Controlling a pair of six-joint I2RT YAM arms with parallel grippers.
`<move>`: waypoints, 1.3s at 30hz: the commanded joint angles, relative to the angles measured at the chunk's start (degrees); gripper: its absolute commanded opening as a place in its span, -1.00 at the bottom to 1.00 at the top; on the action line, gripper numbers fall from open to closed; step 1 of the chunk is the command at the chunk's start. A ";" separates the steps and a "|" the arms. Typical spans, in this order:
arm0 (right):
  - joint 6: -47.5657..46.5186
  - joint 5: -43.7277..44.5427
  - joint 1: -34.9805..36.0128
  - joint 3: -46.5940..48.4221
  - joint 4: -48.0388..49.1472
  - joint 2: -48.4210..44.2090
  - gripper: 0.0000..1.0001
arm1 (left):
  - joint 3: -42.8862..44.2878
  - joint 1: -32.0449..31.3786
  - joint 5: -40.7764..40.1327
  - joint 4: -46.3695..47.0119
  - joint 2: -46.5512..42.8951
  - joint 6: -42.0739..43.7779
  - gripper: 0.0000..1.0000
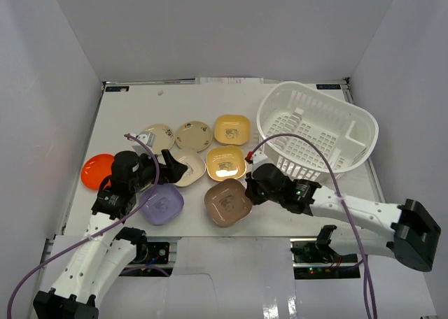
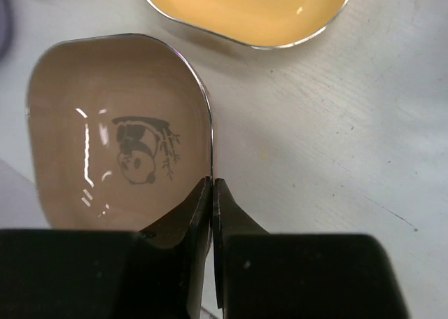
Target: Place the plates into the plastic bin on the countertop
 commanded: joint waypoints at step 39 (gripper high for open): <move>-9.47 4.63 -56.47 15.93 -1.31 0.54 0.29 | 3.15 0.00 -13.81 -3.76 -5.77 -3.61 0.84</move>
